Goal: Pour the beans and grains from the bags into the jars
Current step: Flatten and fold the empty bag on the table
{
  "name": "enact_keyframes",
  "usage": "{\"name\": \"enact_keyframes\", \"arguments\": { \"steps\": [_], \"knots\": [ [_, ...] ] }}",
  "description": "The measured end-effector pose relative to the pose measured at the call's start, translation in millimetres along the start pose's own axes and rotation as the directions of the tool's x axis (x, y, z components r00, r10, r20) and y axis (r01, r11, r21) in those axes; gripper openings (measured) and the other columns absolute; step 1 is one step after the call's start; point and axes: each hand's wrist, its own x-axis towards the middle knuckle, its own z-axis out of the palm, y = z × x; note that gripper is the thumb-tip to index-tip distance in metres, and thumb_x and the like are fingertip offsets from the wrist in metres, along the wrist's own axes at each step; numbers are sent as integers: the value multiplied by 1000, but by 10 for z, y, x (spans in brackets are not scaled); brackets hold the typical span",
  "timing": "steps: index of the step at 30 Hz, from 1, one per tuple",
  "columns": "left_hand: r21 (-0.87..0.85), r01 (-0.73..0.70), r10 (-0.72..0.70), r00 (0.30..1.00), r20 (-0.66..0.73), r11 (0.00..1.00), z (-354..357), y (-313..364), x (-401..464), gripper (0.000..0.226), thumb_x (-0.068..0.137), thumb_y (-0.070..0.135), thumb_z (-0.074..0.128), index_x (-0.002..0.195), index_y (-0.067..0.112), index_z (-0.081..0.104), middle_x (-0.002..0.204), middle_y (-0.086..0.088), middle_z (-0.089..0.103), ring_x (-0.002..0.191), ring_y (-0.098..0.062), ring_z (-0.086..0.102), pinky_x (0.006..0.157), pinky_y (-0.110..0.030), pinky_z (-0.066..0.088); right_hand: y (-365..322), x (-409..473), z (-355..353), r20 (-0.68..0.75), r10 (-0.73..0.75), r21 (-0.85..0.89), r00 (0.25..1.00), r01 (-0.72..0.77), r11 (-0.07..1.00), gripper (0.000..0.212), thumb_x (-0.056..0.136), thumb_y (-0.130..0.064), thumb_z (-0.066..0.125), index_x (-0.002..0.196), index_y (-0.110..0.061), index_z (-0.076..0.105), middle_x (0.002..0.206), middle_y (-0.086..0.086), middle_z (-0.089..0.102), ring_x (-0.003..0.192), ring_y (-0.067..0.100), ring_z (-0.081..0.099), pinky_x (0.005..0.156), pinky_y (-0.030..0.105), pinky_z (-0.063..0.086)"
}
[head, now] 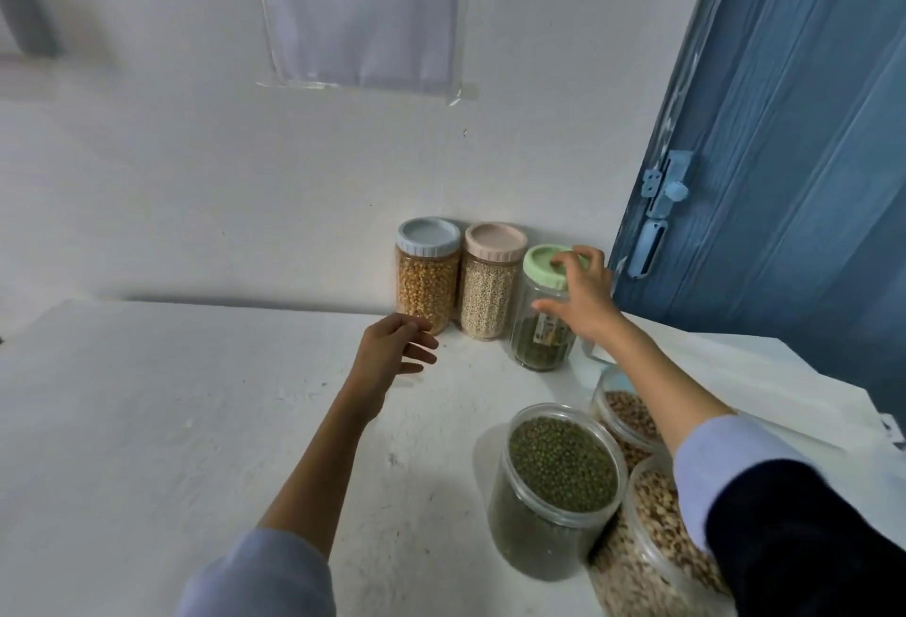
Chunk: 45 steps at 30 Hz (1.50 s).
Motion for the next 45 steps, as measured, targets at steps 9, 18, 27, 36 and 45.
{"name": "enact_keyframes", "arguments": {
  "steps": [9,18,27,36,45],
  "knots": [
    [2,-71,70,993,92,997,69,265,-92,21,99,13,43,100,3,61,82,-6,68,74,-18,65,70,-30,51,117,434,-97,159,27,-185,987,3,983,89,74,-5,77,145,-20,25,149,14,9,135,37,18,113,46,23],
    [127,-123,69,928,365,984,263,310,-205,14,96,16,52,103,11,62,92,0,71,88,-17,68,80,-33,53,146,506,-81,131,2,-237,991,29,971,96,74,0,75,148,-24,17,150,13,10,133,37,21,109,51,30],
    [599,-333,-342,582,738,728,553,603,-570,76,76,35,74,140,30,34,152,9,25,138,-14,27,112,-40,33,18,452,-722,294,-52,-288,955,140,947,110,71,-8,80,150,-35,8,152,12,11,139,39,17,111,53,24],
    [624,-527,-320,557,766,577,767,428,-683,98,73,28,80,146,33,15,147,9,16,137,-21,18,112,-46,32,31,-5,-483,379,-144,-210,914,236,949,92,81,-20,74,150,-26,14,152,6,9,140,32,13,116,48,19],
    [635,-246,-302,719,626,733,409,338,-270,97,74,18,79,146,36,16,154,1,16,140,-24,19,111,-41,30,461,-321,-972,458,-100,-198,884,211,957,60,88,-27,66,140,-18,37,141,7,31,115,21,45,101,36,40]
  ]
}}
